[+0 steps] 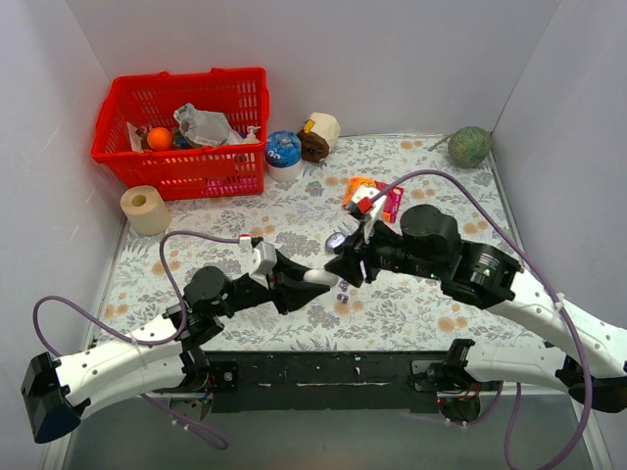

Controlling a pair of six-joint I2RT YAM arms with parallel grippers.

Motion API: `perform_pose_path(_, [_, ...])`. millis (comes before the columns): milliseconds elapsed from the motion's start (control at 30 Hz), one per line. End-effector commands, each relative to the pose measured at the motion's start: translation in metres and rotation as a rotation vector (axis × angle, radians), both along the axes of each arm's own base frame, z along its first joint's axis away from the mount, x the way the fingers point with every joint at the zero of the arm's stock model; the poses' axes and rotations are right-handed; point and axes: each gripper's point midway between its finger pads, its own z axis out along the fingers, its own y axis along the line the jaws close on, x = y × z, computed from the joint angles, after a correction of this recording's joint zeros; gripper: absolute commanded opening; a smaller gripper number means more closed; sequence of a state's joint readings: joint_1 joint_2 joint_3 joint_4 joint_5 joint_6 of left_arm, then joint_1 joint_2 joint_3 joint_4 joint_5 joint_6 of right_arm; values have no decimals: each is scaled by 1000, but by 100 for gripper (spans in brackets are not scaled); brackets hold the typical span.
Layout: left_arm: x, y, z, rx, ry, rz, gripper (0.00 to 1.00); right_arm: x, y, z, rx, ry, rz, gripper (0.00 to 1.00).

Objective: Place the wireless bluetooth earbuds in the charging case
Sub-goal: Close the charging case, then pick up the charging case at the center of the board.

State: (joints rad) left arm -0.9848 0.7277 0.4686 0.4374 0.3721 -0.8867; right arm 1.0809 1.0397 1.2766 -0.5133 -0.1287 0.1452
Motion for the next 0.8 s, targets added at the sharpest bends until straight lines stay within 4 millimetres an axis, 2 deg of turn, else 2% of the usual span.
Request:
perform_pose_path(0, [46, 3, -17, 48, 189, 234, 0, 47, -52, 23, 106, -99, -402, 56])
perform_pose_path(33, [62, 4, -38, 112, 263, 314, 0, 54, -65, 29, 136, -114, -474, 57])
perform_pose_path(67, [71, 5, -52, 145, 315, 348, 0, 56, -70, 25, 133, -113, -499, 57])
perform_pose_path(100, [88, 14, -63, 145, 410, 417, 0, 57, -72, 19, 120, -107, -513, 58])
perform_pose_path(167, [108, 24, -98, 206, 561, 468, 0, 59, -72, -6, 68, -79, -532, 59])
perform_pose_path(200, [132, 44, -107, 157, 685, 538, 0, 59, -71, -14, 53, -66, -537, 59])
perform_pose_path(233, [143, 51, -115, 138, 743, 555, 0, 58, -70, -33, 20, -47, -533, 59])
perform_pose_path(267, [145, 53, -137, 159, 831, 532, 0, 58, -67, -38, 28, -31, -529, 58])
perform_pose_path(300, [163, 69, -145, 120, 902, 585, 0, 56, -66, -42, 31, -22, -523, 58])
perform_pose_path(333, [171, 72, -148, 101, 923, 585, 0, 53, -63, -57, 14, -6, -501, 57])
perform_pose_path(367, [176, 71, -149, 97, 942, 573, 0, 51, -62, -60, 17, 5, -495, 57])
perform_pose_path(400, [183, 73, -170, 129, 996, 581, 0, 51, -61, -62, 27, 9, -492, 57])
perform_pose_path(500, [200, 69, -192, 179, 1025, 588, 0, 48, -59, -75, 21, 29, -479, 57])
perform_pose_path(567, [210, 69, -203, 204, 1030, 589, 0, 45, -57, -83, 12, 38, -462, 57])
perform_pose_path(600, [219, 71, -201, 193, 1028, 592, 0, 45, -56, -84, 14, 38, -459, 57])
perform_pose_path(633, [222, 71, -215, 216, 1064, 584, 0, 45, -55, -84, 17, 40, -455, 57])
perform_pose_path(700, [231, 73, -221, 230, 1075, 593, 0, 44, -55, -89, 10, 42, -453, 58])
perform_pose_path(733, [237, 74, -226, 242, 1087, 604, 2, 44, -54, -88, 15, 42, -450, 58])
perform_pose_path(767, [239, 76, -229, 252, 1093, 605, 15, 44, -54, -89, 14, 42, -447, 59])
